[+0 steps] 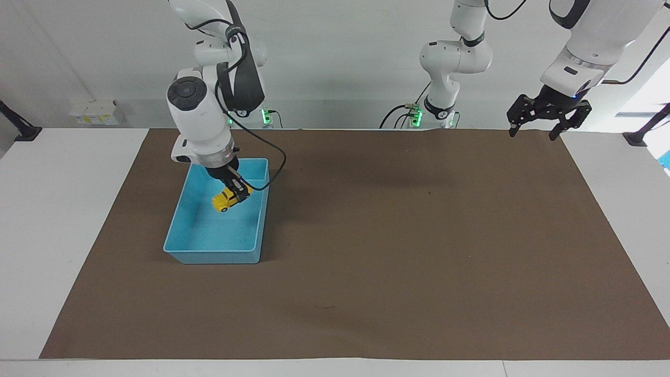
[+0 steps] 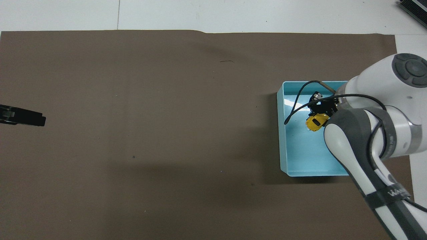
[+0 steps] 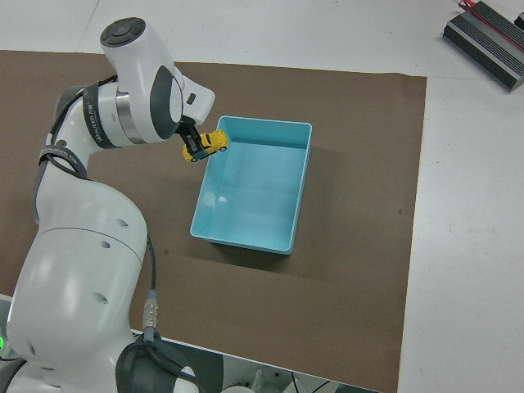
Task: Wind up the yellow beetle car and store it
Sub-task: 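Lift the car over the bin rim and lower it inside with the right gripper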
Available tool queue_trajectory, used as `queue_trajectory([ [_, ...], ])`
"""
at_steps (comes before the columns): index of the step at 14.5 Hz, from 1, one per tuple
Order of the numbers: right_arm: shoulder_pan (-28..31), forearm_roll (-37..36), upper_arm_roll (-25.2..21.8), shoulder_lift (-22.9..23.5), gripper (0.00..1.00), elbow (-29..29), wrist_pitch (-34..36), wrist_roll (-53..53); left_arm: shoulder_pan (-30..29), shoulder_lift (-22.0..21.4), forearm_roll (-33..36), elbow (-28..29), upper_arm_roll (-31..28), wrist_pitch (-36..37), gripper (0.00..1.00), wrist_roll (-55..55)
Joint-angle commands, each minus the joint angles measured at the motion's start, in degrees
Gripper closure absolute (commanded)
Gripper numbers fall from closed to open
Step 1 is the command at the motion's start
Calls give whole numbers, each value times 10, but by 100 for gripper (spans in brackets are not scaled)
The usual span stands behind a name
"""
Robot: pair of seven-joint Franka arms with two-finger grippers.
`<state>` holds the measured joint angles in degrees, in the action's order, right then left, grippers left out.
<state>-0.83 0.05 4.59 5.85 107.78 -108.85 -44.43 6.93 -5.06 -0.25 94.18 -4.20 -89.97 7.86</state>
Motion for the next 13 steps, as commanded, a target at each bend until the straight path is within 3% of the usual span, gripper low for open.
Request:
queue_trajectory([
  [1, 18, 13, 5, -33, 100, 35, 23, 136, -10, 3, 3, -13, 6, 16, 0, 8],
  [4, 28, 13, 5, -60, 100, 81, 6, 266, -10, 3, 3, -13, 6, 16, 0, 8],
  [8, 28, 12, 4, -106, 100, 184, -94, 396, -10, 3, 3, -13, 6, 16, 0, 8],
  [13, 31, 11, 4, -92, 100, 238, -176, 467, -10, 3, 3, -13, 6, 16, 0, 8],
])
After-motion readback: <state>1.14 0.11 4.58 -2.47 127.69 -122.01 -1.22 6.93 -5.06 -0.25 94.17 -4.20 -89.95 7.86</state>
